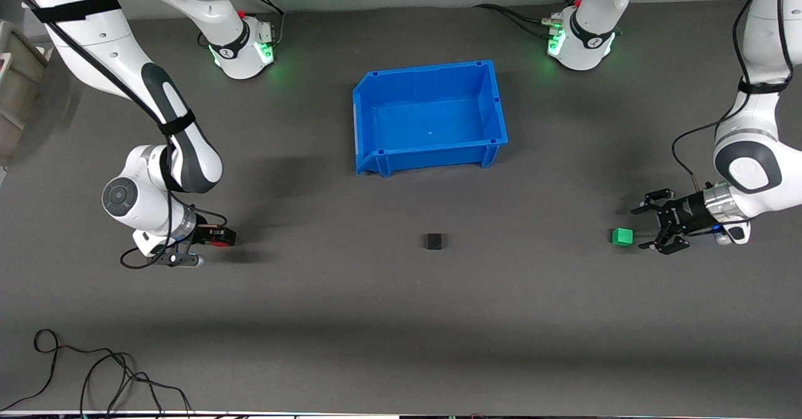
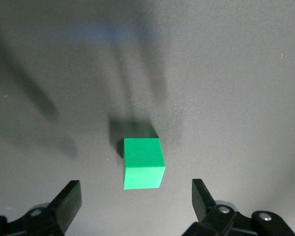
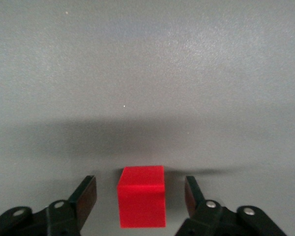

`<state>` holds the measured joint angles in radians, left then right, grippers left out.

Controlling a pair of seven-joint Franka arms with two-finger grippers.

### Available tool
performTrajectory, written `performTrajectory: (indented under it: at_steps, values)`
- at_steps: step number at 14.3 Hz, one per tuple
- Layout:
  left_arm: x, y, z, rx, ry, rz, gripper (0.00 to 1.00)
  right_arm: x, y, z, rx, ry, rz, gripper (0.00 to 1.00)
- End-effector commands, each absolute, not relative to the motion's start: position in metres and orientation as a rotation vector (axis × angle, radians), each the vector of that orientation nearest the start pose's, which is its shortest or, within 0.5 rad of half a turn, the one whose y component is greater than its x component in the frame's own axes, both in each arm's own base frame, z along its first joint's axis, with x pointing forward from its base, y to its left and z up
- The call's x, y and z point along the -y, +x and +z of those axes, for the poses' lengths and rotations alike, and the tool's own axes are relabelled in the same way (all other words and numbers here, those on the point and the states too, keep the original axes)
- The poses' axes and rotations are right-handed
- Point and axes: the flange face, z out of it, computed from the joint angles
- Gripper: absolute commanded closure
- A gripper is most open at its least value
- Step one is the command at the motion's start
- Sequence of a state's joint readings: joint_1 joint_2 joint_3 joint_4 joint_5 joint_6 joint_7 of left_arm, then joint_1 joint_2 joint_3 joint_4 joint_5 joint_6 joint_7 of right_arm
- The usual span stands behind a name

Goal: Attach green and red cubes to black cube
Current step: 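Close the right gripper on the red cube while the left gripper grasps green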

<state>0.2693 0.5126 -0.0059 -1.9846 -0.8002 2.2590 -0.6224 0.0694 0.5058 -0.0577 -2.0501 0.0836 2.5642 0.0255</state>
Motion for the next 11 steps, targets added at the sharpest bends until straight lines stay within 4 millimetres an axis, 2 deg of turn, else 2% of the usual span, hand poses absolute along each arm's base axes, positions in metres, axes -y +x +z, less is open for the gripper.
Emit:
performTrajectory:
  at_steps: [1, 4, 7, 8, 9, 11]
  values:
    - [-0.130, 0.589, 0.183, 2.423, -2.683, 0.570, 0.00, -0.006, 0.599, 0.179, -0.144, -3.115, -0.053, 0.21]
    - [-0.123, 0.591, 0.174, 2.467, -2.659, 0.573, 0.00, -0.006, 0.599, 0.173, -0.147, -3.116, -0.070, 0.25]
    - [-0.124, 0.590, 0.165, 2.472, -2.643, 0.569, 0.00, -0.006, 0.599, 0.173, -0.147, -3.116, -0.070, 0.34]
    - [-0.122, 0.589, 0.163, 2.466, -2.645, 0.574, 0.08, -0.006, 0.599, 0.173, -0.147, -3.116, -0.070, 0.35]
    - [-0.121, 0.590, 0.163, 2.463, -2.647, 0.578, 0.38, -0.006, 0.599, 0.173, -0.147, -3.116, -0.070, 0.37]
    - [-0.121, 0.590, 0.164, 2.465, -2.646, 0.576, 0.75, -0.006, 0.599, 0.173, -0.147, -3.116, -0.070, 0.43]
